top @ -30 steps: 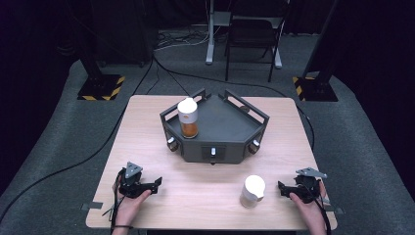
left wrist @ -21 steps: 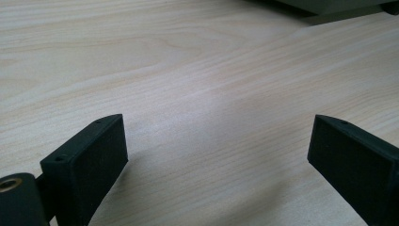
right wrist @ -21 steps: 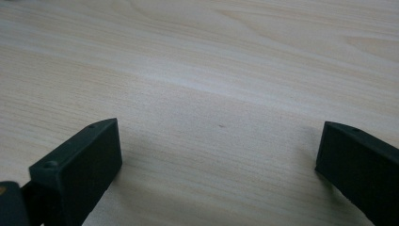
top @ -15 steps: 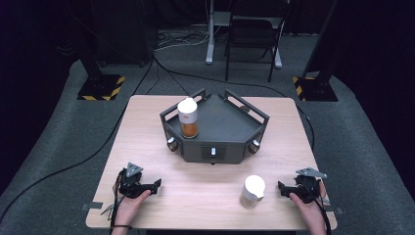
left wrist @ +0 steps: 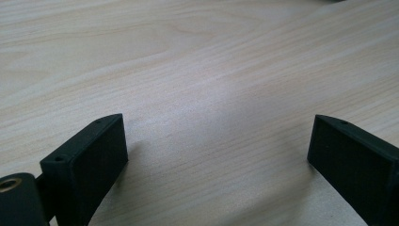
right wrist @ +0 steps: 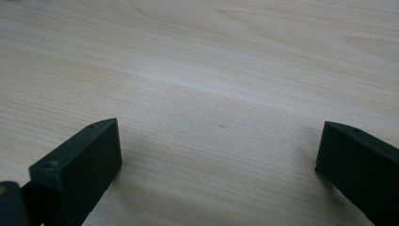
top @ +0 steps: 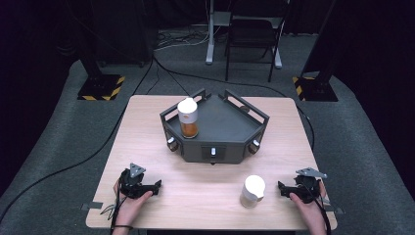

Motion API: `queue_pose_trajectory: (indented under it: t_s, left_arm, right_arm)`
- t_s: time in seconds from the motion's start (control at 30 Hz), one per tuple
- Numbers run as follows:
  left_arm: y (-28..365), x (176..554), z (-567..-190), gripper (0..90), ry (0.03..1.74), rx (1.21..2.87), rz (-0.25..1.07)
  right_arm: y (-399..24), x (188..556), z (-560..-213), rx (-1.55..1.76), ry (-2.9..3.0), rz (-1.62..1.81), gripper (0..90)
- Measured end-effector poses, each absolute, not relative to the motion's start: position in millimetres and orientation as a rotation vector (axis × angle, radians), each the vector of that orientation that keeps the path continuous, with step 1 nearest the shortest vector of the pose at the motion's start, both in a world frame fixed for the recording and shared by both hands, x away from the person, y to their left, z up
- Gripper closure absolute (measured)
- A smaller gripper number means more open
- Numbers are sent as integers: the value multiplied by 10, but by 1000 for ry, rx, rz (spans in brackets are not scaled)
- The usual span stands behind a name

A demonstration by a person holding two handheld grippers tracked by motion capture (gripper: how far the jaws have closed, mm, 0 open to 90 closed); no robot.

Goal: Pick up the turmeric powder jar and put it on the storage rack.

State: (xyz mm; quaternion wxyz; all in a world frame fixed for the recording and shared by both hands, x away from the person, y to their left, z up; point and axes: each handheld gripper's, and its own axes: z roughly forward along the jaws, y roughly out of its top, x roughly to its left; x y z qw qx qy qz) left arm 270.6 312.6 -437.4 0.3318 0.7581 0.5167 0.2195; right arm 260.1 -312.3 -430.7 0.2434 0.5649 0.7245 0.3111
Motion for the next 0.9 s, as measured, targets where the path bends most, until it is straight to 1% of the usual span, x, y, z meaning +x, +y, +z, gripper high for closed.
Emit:
queue_pose_trajectory:
  t_s: [0.9]
  left_arm:
    - [3113,2727,-4366,23,1364,1985,571]
  right_arm:
    - [-3120,2602,-4307,1541,1979,847,0]
